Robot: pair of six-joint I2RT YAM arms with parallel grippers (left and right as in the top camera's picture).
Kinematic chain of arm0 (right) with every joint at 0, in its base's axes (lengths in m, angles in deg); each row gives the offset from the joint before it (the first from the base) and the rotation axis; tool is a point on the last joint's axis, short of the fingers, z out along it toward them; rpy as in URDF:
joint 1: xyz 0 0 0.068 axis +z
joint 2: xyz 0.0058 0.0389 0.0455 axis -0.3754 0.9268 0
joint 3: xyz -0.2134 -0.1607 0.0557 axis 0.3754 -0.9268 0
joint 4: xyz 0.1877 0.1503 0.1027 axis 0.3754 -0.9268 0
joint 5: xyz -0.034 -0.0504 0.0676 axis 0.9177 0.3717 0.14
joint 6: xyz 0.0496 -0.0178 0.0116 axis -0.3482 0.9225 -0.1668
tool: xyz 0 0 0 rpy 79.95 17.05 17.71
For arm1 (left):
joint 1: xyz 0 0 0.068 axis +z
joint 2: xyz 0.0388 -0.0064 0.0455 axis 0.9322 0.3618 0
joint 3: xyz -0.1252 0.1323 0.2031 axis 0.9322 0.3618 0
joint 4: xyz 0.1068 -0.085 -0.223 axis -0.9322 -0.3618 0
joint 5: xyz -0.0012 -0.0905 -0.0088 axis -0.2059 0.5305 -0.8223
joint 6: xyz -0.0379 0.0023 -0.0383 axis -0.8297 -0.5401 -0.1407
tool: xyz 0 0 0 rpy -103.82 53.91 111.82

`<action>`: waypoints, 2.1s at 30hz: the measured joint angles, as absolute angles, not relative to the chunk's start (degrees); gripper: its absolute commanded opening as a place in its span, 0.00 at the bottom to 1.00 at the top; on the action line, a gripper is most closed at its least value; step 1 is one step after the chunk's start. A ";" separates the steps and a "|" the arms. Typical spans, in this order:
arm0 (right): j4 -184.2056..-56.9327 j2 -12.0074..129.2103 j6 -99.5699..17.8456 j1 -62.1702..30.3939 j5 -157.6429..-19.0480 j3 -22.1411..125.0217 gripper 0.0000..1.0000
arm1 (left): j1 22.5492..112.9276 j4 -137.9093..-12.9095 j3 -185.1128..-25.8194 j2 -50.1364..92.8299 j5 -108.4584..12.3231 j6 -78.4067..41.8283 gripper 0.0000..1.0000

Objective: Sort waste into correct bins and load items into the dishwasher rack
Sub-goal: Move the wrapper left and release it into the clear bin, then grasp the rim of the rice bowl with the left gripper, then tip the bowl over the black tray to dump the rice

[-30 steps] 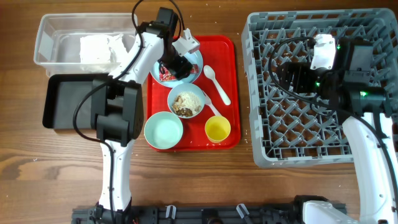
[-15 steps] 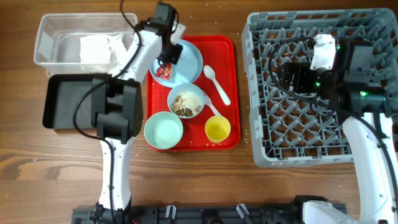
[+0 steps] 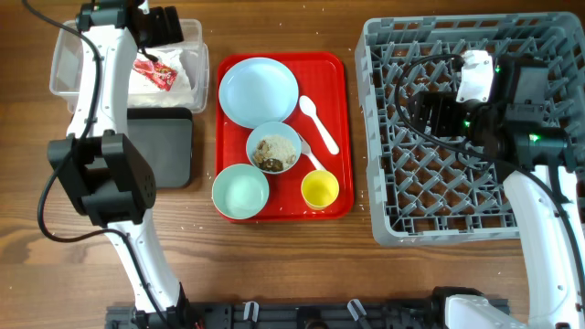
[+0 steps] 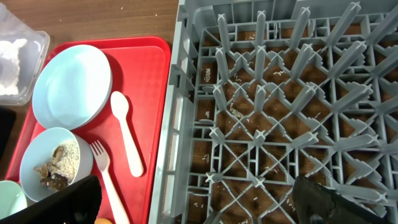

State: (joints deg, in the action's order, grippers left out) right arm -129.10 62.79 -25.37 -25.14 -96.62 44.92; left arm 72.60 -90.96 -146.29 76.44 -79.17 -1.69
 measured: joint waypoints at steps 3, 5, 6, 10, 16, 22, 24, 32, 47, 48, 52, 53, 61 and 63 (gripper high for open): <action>-129.08 62.79 -25.37 -25.14 -96.62 44.92 1.00 | 70.83 -95.38 -146.29 74.21 -73.82 -0.49 1.00; -129.10 62.79 -25.37 -25.14 -96.62 44.92 1.00 | 67.14 -100.32 -146.34 69.79 -69.16 -0.09 1.00; -129.04 62.79 -25.37 -25.14 -96.62 44.92 1.00 | 64.65 -104.60 -146.45 67.78 -67.30 -0.03 1.00; -129.08 62.79 -25.37 -25.14 -96.62 44.92 1.00 | 51.58 -112.73 -145.29 66.25 -62.21 -3.07 0.88; -129.08 62.79 -25.37 -25.14 -96.62 44.92 1.00 | 40.58 -109.04 -134.32 71.87 -65.40 -14.10 0.73; -129.08 62.79 -26.09 -25.14 -96.62 44.92 1.00 | 37.35 -100.21 -125.49 71.87 -67.13 -19.15 0.45; -129.15 62.79 -26.28 -25.14 -96.62 44.92 1.00 | 36.38 -96.38 -123.10 71.87 -67.30 -19.55 0.35; -129.39 62.79 -26.70 -25.14 -96.62 44.92 1.00 | 35.79 -92.47 -118.65 71.85 -68.98 -20.16 0.04; -129.39 62.79 -26.70 -25.14 -96.64 44.92 1.00 | 46.13 -108.82 -124.42 56.59 -60.66 -19.68 0.04; -129.41 62.79 -26.70 -25.14 -96.64 44.92 1.00 | 48.27 -110.48 -124.44 55.43 -60.29 -19.22 0.04; -129.39 62.79 -26.70 -25.14 -96.64 44.92 1.00 | 63.25 -115.16 -124.50 52.20 -59.43 -14.34 0.04; -129.39 62.79 -26.70 -25.14 -96.64 44.92 1.00 | 66.15 -115.07 -124.35 52.20 -58.84 -12.70 0.04; -128.97 62.79 -26.90 -25.14 -96.79 44.92 1.00 | 99.38 -94.76 -103.15 53.12 -25.23 4.02 0.04; -128.95 62.79 -26.90 -25.14 -96.79 44.92 1.00 | 102.68 -93.80 -102.45 54.58 -19.76 4.23 0.04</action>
